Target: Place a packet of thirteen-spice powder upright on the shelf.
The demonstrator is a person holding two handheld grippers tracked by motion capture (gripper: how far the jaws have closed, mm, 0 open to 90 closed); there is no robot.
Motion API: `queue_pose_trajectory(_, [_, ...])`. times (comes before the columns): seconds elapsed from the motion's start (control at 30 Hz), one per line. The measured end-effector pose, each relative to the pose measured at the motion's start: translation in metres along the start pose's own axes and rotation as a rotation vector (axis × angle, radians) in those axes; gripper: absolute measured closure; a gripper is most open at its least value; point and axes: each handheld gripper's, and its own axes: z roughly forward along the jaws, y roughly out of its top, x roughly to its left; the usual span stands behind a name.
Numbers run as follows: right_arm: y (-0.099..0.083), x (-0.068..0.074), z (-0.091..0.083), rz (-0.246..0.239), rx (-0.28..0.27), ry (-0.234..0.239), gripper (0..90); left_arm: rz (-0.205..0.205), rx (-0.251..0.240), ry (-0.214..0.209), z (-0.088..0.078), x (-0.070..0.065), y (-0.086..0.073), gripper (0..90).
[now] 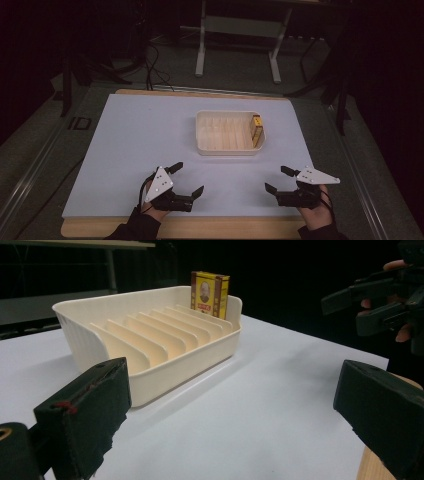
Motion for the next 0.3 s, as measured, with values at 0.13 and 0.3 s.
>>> queue_pose_trajectory(0.13, [-0.0015, -0.0013, 0.0014, 0.003, 0.007, 0.000, 13.3, -0.003, 0.001, -0.006, 0.0004, -0.0008, -0.0002, 3.0])
queue_pose_trajectory(0.3, [-0.0024, -0.0008, 0.0029, -0.002, 0.016, 0.000, 13.5, -0.002, 0.002, -0.010, 0.0002, -0.0014, -0.0002, 3.0])
